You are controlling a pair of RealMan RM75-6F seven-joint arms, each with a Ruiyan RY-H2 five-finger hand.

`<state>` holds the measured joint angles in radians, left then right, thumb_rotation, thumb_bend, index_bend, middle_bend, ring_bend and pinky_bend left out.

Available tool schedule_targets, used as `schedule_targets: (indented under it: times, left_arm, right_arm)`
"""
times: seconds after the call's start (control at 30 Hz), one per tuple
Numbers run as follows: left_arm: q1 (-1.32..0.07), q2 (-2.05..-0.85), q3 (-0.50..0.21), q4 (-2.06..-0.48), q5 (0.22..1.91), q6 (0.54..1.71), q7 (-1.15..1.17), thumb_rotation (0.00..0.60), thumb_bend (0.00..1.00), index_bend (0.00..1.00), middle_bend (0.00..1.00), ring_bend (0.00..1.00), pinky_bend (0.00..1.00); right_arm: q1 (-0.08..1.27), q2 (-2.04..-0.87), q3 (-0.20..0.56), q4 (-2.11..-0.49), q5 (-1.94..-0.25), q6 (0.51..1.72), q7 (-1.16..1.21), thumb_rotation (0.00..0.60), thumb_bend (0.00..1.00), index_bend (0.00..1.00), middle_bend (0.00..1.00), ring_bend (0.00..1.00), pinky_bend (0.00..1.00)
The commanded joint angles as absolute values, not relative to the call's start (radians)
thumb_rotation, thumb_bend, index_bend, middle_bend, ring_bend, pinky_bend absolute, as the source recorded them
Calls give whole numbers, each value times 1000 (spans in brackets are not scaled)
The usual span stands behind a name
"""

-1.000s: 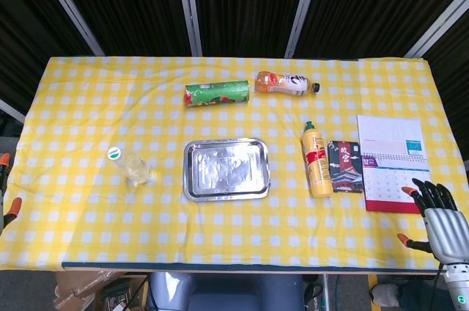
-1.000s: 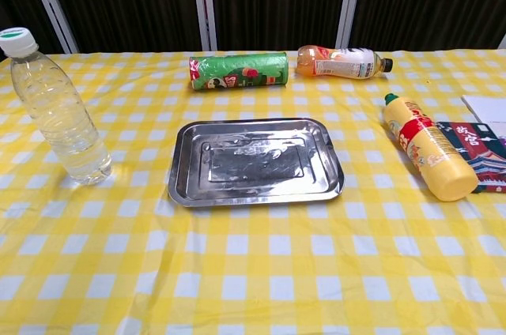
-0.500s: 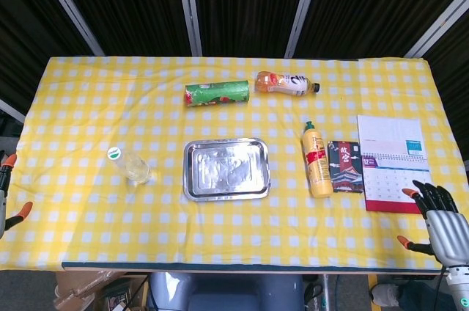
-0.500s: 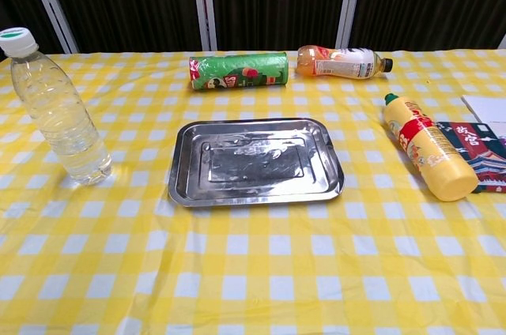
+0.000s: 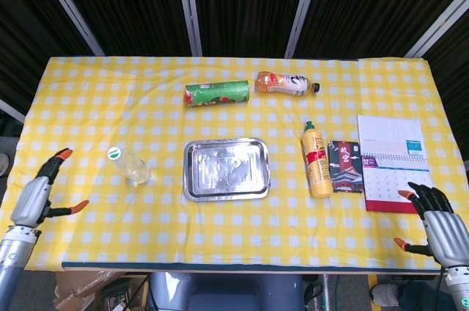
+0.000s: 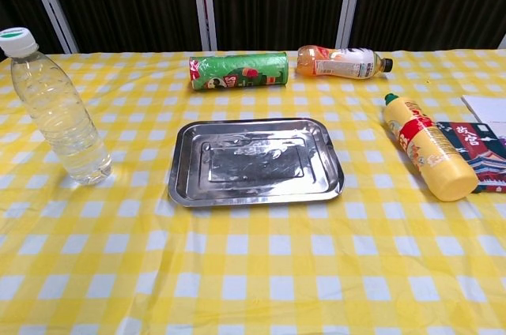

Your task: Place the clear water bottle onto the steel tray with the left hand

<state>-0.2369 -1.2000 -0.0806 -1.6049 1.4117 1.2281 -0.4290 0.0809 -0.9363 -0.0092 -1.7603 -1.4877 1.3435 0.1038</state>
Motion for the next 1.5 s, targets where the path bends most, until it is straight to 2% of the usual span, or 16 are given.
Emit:
schedule_targets:
  times: [0.03, 0.53, 0.9, 1.03, 1.1, 1.27, 1.37, 1.5]
  left_arm:
    - [-328, -1296, -103, -1566, 1393, 1101, -512, 600, 188, 7, 0, 0, 0]
    - [-378, -1461, -151, -1438, 1390, 1118, -604, 600, 177, 13, 0, 0, 0]
    - [-420, -1615, -169, -1258, 1335, 1072, -605, 600, 212, 53, 13, 0, 0]
    - [-430, -1665, -181, -1196, 1329, 1074, -632, 600, 317, 145, 128, 0, 10]
    - [-436, -1694, -193, -1163, 1327, 1081, -652, 600, 378, 207, 204, 13, 68]
    - [-456, -1760, -214, -1105, 1343, 1117, -677, 600, 469, 424, 425, 169, 239]
    - [-461, -1780, -225, -1093, 1354, 1150, -681, 600, 509, 522, 521, 258, 329]
    - [-446, -1758, -251, -1139, 1361, 1212, -715, 600, 562, 589, 593, 336, 416]
  right_arm:
    - [81, -930, -11, -1763, -1487, 1339, 116, 600, 158, 201, 98, 61, 45]
    - [72, -909, -15, -1762, -1501, 1352, 169, 600, 157, 201, 98, 61, 45]
    - [70, -895, -17, -1760, -1500, 1347, 214, 600, 158, 201, 98, 61, 45]
    - [69, -891, -17, -1757, -1496, 1344, 225, 600, 158, 201, 98, 61, 45]
    - [70, -888, -18, -1757, -1493, 1339, 230, 600, 158, 201, 98, 61, 45]
    - [69, -885, -20, -1757, -1496, 1338, 234, 600, 157, 203, 98, 61, 45]
    - [70, -883, -21, -1759, -1492, 1332, 233, 600, 158, 212, 98, 61, 45]
    - [72, -879, -21, -1761, -1486, 1323, 234, 600, 158, 213, 98, 61, 45]
